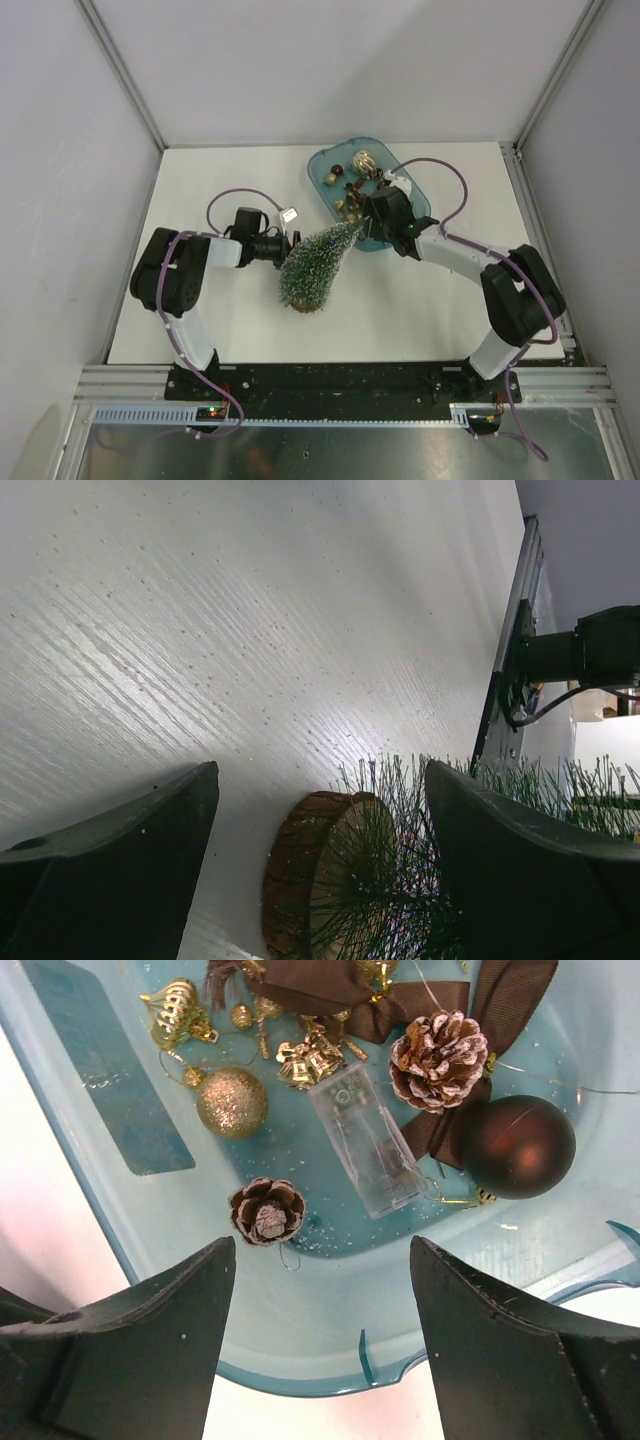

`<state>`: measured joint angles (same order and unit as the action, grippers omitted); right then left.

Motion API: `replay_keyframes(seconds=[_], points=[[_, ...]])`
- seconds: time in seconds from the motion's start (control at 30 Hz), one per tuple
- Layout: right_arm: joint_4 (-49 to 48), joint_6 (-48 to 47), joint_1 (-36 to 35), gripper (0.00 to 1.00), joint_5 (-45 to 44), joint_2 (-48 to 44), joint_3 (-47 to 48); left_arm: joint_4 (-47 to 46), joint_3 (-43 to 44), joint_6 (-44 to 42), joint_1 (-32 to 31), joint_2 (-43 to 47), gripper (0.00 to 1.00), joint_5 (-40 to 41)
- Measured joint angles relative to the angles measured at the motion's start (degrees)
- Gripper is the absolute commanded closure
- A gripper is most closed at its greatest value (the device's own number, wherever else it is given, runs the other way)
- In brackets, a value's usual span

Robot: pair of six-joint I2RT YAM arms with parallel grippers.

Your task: Decorate the small christmas tree

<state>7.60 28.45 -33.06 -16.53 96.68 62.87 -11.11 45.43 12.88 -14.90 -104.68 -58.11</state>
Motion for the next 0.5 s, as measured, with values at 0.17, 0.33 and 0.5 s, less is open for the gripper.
replay_keyframes(seconds=[0.17,0.33,0.5], points=[[2.6,1.5,-2.1,0.25,-2.0,-6.4,-6.1,0.0,-1.4,-0.2,0.0,0.7,0.09,-1.1],[6.3,4.3,-5.8,0.26,-5.1,-14.5,-12.5,1.2,-1.6,-1.2,0.0,1.5,0.04,-1.6],[10.6,7.8,-7.3,0.26,-6.9,-24.9,-19.7,5.2,-1.6,-2.4,0.0,3.5,0.01,-1.5]])
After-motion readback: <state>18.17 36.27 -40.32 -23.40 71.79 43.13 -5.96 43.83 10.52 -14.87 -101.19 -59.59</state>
